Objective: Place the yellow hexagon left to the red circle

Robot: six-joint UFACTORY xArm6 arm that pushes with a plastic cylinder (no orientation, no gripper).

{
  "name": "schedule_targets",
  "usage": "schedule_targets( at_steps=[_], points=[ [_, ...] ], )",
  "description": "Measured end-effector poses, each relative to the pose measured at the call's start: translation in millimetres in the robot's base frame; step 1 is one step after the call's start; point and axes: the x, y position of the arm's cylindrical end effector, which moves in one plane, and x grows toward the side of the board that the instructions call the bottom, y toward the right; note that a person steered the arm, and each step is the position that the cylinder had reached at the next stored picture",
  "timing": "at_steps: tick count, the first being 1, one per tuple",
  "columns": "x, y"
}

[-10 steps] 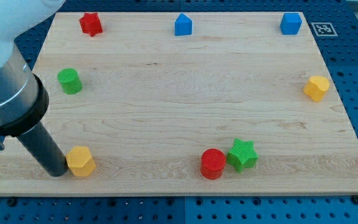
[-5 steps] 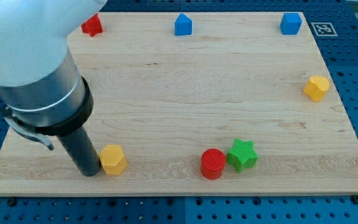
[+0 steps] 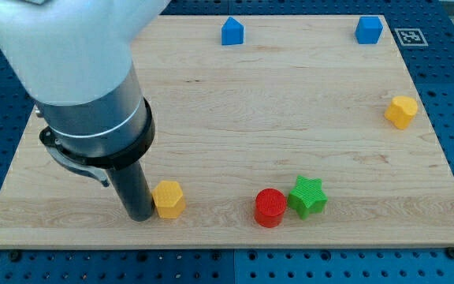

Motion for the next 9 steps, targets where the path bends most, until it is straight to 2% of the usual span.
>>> schedule_targets(
  at_steps=[1, 8, 9],
  points=[
    [-5.9, -5.8],
    [-1.7, 52.3],
    [-16.9, 52.3]
  ],
)
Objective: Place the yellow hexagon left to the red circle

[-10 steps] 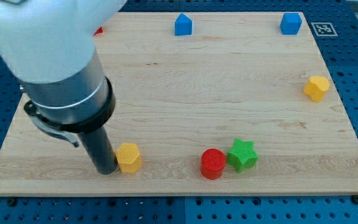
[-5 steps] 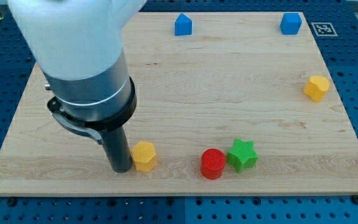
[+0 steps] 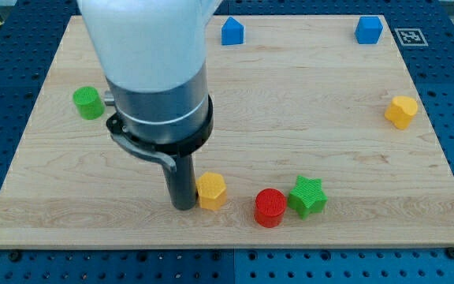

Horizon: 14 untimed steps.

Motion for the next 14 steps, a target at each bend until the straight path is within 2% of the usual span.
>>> schedule_targets(
  at_steps=[3, 5, 11, 14],
  points=[
    [-18.4, 8.1],
    [-1.1, 28.1],
    [2.5, 42.0],
    [-41.2, 41.1]
  ],
)
